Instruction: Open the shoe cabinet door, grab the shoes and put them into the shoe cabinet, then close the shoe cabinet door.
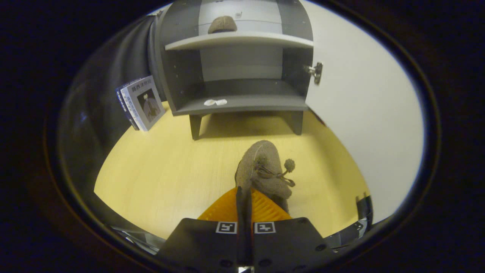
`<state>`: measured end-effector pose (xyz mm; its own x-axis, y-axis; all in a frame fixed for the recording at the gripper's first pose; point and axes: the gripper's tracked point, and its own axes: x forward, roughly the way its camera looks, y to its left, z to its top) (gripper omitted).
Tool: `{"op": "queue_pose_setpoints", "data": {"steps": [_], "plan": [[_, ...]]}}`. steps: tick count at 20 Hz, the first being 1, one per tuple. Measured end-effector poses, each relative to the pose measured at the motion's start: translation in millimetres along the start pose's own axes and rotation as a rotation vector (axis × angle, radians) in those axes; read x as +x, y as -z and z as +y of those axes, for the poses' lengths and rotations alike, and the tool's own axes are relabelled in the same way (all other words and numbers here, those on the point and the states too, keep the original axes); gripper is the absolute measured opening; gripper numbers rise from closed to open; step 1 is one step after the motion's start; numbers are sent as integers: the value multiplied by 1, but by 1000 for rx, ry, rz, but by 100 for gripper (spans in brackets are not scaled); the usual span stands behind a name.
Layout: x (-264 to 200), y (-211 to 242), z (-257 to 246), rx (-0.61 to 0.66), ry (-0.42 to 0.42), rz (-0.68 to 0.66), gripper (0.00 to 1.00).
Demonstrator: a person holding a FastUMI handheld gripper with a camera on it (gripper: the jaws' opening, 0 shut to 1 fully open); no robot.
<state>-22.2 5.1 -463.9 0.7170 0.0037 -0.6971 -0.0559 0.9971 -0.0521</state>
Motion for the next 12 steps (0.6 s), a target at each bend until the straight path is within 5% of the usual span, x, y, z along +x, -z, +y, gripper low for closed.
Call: {"op": "queue_pose_setpoints", "data": {"steps": [12], "plan": [[-116, -209, -13, -11, 156, -305, 2]]}}
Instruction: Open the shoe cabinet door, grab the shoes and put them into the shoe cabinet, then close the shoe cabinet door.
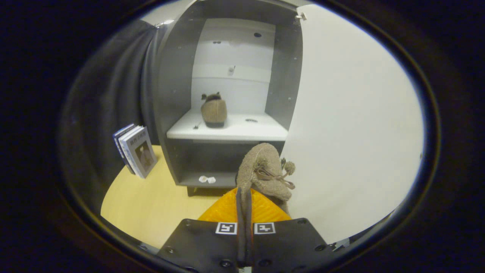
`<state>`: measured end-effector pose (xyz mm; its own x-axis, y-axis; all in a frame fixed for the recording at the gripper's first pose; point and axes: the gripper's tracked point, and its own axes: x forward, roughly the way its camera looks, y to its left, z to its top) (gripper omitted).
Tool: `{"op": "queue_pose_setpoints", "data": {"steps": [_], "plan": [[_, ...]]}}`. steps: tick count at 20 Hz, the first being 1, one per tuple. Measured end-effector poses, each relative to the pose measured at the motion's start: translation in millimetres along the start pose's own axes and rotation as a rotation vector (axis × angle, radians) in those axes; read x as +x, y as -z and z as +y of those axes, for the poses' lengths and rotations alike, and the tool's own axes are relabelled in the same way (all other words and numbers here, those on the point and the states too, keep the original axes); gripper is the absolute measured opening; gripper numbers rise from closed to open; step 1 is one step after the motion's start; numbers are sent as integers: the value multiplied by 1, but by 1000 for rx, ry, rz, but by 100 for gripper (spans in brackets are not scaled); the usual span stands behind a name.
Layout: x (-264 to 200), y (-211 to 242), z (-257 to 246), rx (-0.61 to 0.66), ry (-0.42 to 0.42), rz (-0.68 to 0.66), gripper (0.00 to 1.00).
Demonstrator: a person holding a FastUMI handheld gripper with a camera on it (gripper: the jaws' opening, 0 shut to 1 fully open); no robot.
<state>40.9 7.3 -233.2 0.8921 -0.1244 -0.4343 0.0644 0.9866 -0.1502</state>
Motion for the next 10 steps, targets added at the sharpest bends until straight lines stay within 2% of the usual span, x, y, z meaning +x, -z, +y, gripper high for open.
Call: {"op": "queue_pose_setpoints", "data": {"steps": [5, 10], "plan": [[30, -79, -5, -6, -16, -107, 2], [93, -137, -5, -3, -77, -144, 2]]}}
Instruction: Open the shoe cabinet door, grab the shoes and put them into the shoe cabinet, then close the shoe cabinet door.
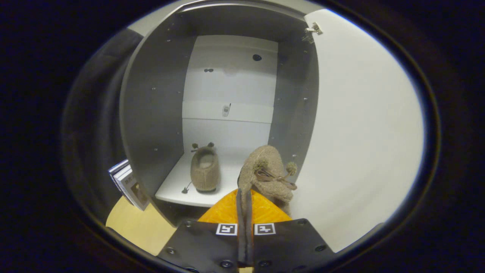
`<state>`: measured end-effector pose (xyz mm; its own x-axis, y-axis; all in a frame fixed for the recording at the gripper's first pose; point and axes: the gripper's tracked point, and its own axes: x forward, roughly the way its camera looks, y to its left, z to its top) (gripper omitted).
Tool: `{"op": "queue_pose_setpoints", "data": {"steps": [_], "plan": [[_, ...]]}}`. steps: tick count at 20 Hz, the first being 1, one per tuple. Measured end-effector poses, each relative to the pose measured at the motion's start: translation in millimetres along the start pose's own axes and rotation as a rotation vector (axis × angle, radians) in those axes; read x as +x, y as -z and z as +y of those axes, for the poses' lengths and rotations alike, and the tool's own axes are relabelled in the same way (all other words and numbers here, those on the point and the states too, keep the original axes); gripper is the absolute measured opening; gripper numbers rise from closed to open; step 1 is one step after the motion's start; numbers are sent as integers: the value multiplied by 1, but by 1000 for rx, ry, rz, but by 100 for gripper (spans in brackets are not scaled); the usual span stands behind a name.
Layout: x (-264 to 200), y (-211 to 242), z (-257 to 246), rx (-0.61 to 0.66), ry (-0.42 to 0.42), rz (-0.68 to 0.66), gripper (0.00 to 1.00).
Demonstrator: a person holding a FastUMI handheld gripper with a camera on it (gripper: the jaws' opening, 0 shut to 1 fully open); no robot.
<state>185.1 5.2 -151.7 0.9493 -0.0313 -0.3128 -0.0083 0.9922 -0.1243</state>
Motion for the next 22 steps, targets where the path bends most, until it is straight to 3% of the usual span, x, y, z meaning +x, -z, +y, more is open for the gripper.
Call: {"op": "queue_pose_setpoints", "data": {"steps": [6, 11, 17, 22], "plan": [[102, -23, -4, -45, -50, 9, 2], [171, -3, 6, -65, -102, 81, 2], [200, 9, 28, -60, -179, 102, 2], [206, 12, 29, -56, -175, 105, 3]]}}
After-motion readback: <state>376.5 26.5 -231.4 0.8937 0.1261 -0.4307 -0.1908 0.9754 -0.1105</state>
